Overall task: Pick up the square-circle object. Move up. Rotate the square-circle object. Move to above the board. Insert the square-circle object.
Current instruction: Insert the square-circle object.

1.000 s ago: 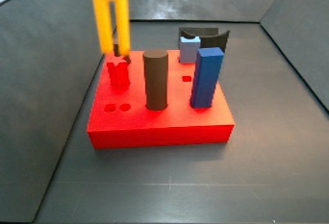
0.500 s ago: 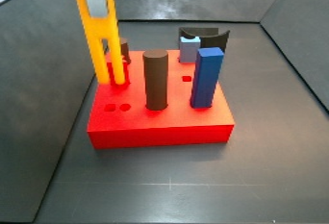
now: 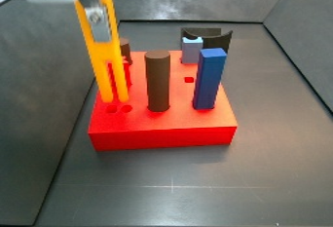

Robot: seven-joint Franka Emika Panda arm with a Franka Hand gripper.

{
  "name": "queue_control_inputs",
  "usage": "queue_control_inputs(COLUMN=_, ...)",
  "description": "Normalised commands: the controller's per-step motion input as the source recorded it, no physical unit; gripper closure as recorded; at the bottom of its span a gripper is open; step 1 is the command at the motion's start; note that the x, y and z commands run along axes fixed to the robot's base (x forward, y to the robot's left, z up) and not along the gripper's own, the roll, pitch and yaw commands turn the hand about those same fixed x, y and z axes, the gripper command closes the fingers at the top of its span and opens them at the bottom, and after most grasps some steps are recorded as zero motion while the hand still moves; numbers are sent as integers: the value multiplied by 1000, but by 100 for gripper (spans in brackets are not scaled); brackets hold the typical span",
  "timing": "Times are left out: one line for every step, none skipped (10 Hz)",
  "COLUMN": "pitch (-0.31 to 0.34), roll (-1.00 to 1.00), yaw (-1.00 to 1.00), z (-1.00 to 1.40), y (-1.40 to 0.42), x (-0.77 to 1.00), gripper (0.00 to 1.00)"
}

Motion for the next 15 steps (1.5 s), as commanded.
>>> queue_control_inputs(pitch=1, roll=96, yaw=446, z=-360, y=0, x=37, gripper=100)
queue_control_inputs(pitch=0, roll=74, yaw=254, z=-223, y=0, x=0, gripper=100)
queue_control_inputs(pitch=44, roll=27, yaw=0, z=-151, y=0, x=129, gripper=100)
queue_control_inputs(pitch=13, roll=30, yaw=0, z=-146, y=0, x=171, gripper=100)
queue_control_inputs(pitch=0, roll=29, yaw=-100, z=-137, y=0, x=320, gripper=100)
queue_control_inputs(pitch=0, roll=21, yaw=-180, z=-123, y=0, x=346, gripper=100)
queue_control_inputs(pitch=0, roll=40, yaw=-177, z=-123, y=0, x=191, gripper=100)
queue_control_inputs(pitch=0, roll=40, yaw=-103, z=-146, y=-9, x=63, gripper=100)
queue_control_inputs(pitch=17, roll=54, yaw=-20, z=-206, y=-14, x=-51, gripper=100)
queue_control_inputs(pitch=0, roll=64, yaw=0, z=-166, y=-77, x=-406, gripper=100)
queue_control_inputs(pitch=0, roll=51, yaw=0, z=-137, y=-106, x=-414, gripper=100)
queue_control_inputs(pitch=-43, roll=40, yaw=0, z=-200, y=-89, x=-343, gripper=100)
queue_control_inputs(pitch=-44, roll=29, yaw=0, z=-209, y=-37, x=-291, gripper=100)
queue_control_inputs(pitch=-84, roll=59, yaw=0, z=-340, y=-17, x=-9, gripper=100)
queue_control_inputs(pitch=-86, roll=136, yaw=0, z=-514, y=-71, x=26, gripper=100)
